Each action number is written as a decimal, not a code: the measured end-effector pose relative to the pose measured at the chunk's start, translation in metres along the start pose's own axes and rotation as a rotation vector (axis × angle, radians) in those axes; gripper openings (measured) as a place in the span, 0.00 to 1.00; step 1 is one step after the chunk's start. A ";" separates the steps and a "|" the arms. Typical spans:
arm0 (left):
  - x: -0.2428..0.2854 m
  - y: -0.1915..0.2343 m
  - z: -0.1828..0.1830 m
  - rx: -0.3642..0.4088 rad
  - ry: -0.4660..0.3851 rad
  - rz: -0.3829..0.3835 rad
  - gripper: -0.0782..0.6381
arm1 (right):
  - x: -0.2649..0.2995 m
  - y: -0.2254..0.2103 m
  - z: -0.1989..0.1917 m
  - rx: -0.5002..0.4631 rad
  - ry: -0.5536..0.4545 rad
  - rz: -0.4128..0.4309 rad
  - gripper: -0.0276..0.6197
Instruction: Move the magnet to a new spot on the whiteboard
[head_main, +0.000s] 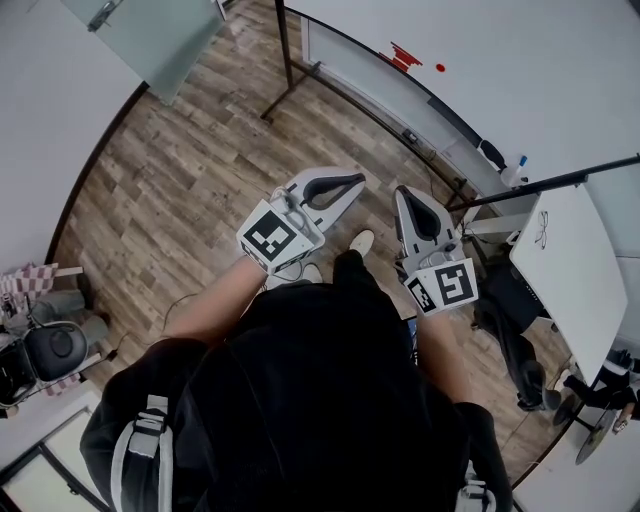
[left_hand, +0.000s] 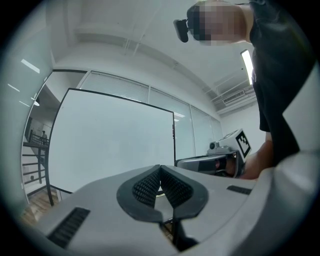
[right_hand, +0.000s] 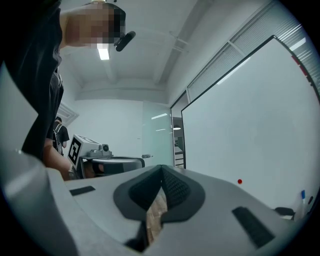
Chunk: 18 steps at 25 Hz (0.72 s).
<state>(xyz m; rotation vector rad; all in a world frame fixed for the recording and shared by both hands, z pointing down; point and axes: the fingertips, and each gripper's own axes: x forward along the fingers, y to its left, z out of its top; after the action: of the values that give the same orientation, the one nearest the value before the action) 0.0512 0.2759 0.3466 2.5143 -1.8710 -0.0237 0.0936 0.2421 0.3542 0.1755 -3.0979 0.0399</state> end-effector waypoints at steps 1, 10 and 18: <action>0.002 0.004 -0.001 -0.001 0.000 0.003 0.12 | 0.004 -0.004 0.000 0.002 -0.002 -0.002 0.03; 0.040 0.058 -0.004 0.023 0.007 0.037 0.12 | 0.054 -0.059 -0.007 0.013 -0.022 -0.006 0.04; 0.097 0.116 -0.002 0.025 0.042 0.065 0.12 | 0.100 -0.132 0.001 0.004 -0.022 -0.001 0.04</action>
<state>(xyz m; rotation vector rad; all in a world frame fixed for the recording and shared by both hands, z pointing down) -0.0322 0.1498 0.3498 2.4477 -1.9483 0.0535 0.0095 0.0995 0.3604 0.1783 -3.1203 0.0447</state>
